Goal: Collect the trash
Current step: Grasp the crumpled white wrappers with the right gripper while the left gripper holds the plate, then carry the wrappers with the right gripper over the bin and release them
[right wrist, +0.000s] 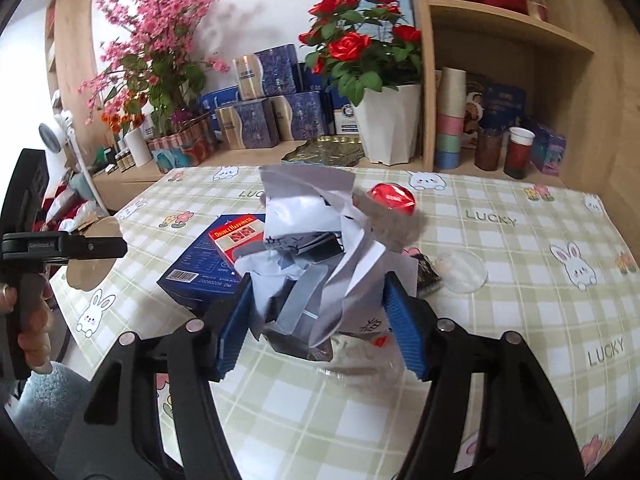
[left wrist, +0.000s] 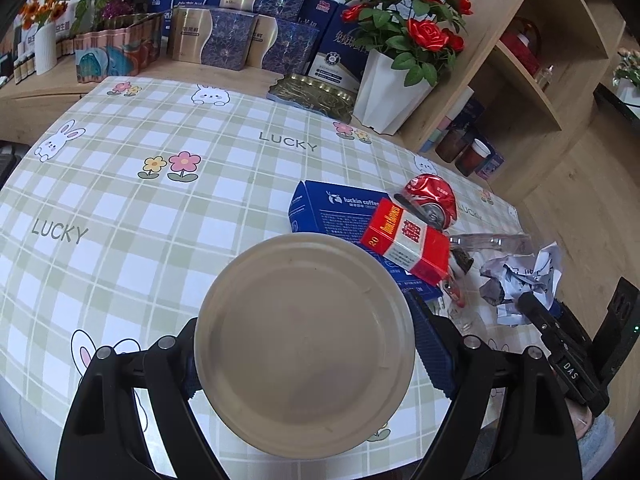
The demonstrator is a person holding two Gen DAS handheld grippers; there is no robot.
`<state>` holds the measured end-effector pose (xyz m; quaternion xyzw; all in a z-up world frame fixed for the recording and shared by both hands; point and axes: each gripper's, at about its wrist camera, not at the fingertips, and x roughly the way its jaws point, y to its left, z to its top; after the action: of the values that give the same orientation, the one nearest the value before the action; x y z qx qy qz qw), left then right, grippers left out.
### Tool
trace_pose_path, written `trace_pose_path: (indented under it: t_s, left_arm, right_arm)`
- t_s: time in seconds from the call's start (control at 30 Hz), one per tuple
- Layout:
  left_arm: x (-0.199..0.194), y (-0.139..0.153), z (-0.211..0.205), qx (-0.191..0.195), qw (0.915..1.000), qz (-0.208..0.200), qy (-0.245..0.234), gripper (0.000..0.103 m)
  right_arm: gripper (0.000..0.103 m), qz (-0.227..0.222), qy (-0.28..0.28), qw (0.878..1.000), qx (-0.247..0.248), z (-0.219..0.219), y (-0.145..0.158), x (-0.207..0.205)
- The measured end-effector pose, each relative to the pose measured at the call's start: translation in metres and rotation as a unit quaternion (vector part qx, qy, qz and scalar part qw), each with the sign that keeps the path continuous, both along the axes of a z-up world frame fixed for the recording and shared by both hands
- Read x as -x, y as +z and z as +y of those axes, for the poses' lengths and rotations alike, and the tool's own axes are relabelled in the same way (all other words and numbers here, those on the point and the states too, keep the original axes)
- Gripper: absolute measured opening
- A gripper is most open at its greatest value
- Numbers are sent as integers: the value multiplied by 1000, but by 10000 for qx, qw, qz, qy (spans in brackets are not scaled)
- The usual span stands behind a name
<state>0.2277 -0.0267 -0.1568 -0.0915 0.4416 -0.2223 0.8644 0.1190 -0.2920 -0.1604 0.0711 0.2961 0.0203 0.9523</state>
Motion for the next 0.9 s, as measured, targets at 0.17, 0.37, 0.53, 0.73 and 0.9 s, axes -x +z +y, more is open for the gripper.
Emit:
trace_pose_path:
  t_s: [0.17,0.37,0.53,0.73,0.9]
  left_arm:
    - [15,7,-1,-30,9999,-77,-88,82]
    - [36,7,-3,-45,9998,-52,-199,82]
    - [55,7,-2,-40,9996,-47,-261,82]
    - [76,6,3,-1,9996,-41,-290,82]
    - [93,6,8,42,9995,-62,-300,82]
  right_arm:
    - [64,33,-192,9996,-199,-7,-3,18]
    - [64,184,-233,9991,-316,-3,-11,38]
    - [64,256,-221,9986,-418,4,-17,57]
    - [64,388,-226,9980,-438,12,-26,73]
    - [64,483,-298,9972,-495,13,-32,84]
